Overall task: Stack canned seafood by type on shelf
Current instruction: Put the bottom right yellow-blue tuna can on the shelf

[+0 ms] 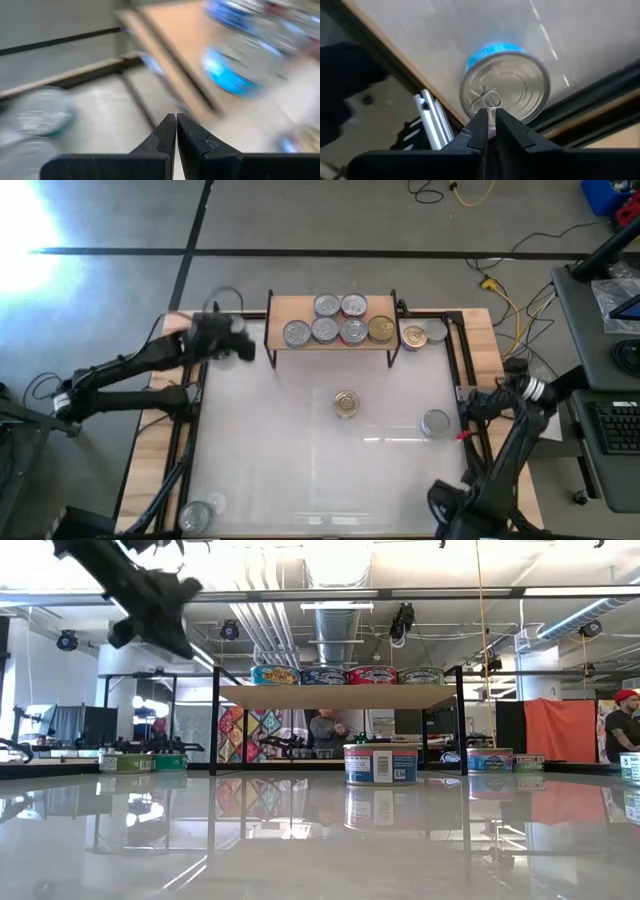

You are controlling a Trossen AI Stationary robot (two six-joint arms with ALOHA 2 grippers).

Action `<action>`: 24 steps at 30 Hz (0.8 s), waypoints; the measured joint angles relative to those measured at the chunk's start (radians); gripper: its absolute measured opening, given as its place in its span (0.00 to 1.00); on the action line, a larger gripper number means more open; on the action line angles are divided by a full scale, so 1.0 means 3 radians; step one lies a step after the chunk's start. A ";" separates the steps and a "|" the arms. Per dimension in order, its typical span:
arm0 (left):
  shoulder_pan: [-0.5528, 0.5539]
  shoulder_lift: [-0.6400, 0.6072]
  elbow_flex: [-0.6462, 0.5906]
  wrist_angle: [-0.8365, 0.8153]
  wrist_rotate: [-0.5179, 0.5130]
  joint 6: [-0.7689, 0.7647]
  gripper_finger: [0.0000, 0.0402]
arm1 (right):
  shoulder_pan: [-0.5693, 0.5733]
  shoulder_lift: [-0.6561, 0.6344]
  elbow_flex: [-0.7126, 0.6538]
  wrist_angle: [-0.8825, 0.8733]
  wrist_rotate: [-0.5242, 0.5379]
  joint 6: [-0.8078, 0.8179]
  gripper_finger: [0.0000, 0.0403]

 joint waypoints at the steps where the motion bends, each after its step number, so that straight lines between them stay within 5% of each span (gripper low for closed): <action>1: -0.0217 -0.0037 -0.0025 -0.0001 -0.0027 -0.0067 0.00 | -0.0001 0.0081 0.0017 0.0001 -0.0034 0.0025 0.07; 9: -0.2046 -0.0166 -0.0208 -0.0019 -0.0672 -0.0575 0.00 | -0.0111 0.0599 0.0213 -0.0004 -0.0006 -0.0023 0.07; 16: -0.3573 0.0139 -0.0392 0.0214 -0.1454 -0.1133 0.00 | -0.0360 0.0881 0.0710 0.0061 0.0772 -0.0452 0.07; 24: -0.4275 0.0915 -0.0684 0.1228 -0.1479 -0.1153 0.00 | -0.0711 0.1130 0.1201 0.0324 0.1524 -0.1527 0.07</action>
